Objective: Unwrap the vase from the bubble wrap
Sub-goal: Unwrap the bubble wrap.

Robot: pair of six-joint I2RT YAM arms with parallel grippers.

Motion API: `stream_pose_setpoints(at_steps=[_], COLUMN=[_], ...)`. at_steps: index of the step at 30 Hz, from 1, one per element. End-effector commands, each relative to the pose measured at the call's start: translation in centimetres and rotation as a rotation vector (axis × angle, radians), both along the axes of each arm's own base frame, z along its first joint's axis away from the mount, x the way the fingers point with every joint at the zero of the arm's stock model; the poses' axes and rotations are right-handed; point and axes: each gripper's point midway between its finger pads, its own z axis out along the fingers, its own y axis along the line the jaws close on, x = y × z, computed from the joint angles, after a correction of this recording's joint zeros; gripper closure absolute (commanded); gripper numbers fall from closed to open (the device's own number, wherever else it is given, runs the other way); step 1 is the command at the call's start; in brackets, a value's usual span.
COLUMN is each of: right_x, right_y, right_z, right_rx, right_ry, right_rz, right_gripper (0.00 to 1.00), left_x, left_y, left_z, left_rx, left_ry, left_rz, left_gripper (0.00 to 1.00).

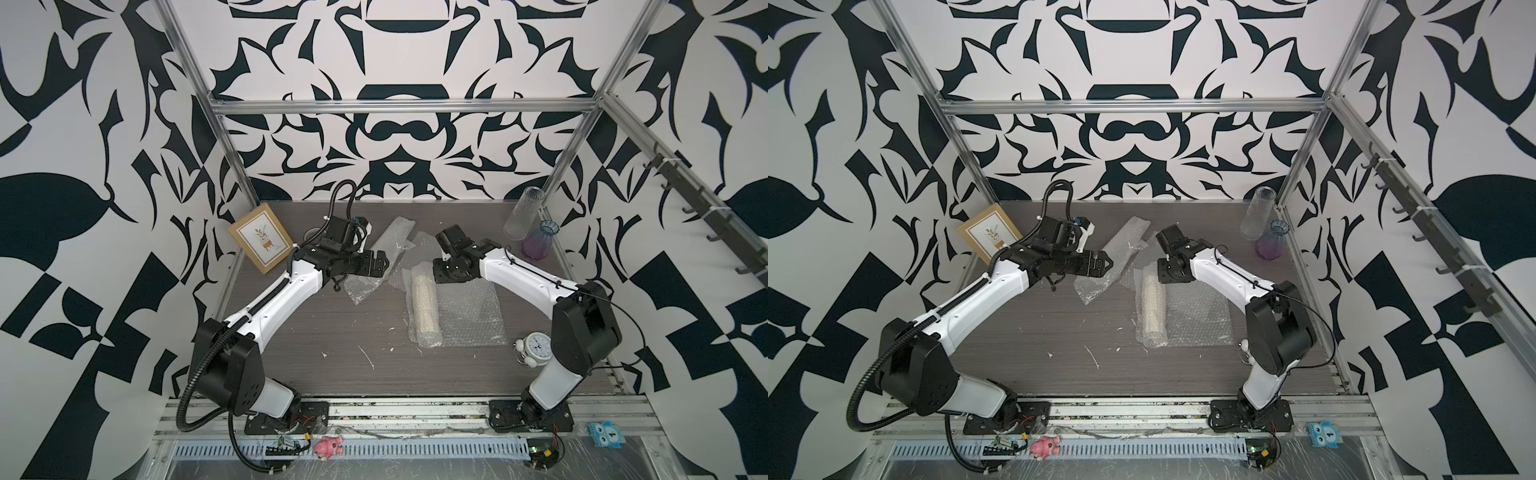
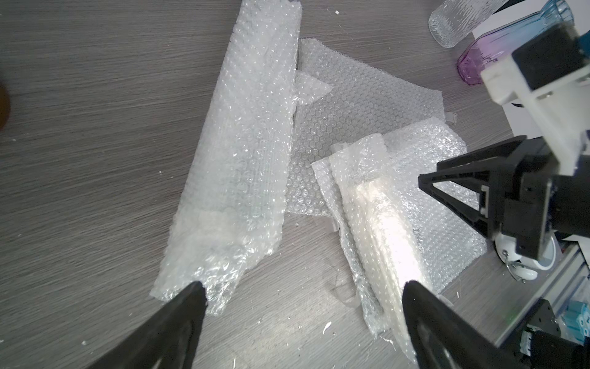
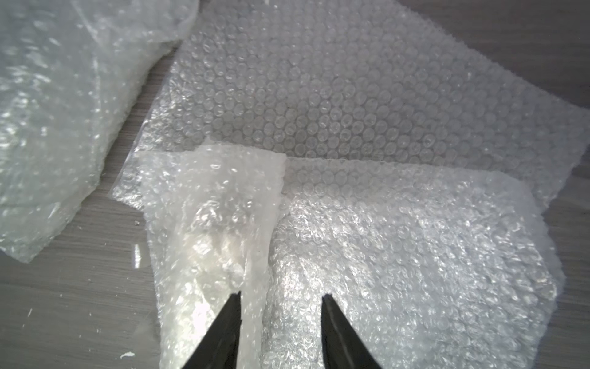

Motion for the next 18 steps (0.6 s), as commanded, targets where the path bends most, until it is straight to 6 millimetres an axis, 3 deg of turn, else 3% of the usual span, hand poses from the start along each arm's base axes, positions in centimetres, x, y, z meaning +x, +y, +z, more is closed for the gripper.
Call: stream_pose_setpoints(at_steps=[1, 7, 18], right_x=[-1.1, -1.5, 0.6], right_y=[1.4, 2.0, 0.8], right_z=[1.1, -0.3, -1.4], right_rx=[0.007, -0.022, 0.011], right_ry=[-0.019, -0.004, -0.01], right_rz=[0.03, 0.042, 0.007], right_gripper=[0.51, 0.5, 0.57], left_x=[0.3, 0.4, 0.4], left_y=[-0.1, -0.1, -0.1], left_z=[0.7, 0.6, 0.6], left_rx=[-0.01, -0.009, -0.008], left_ry=[0.003, 0.004, 0.005], left_rz=[0.006, 0.004, 0.007], left_gripper=[0.01, 0.01, 0.01])
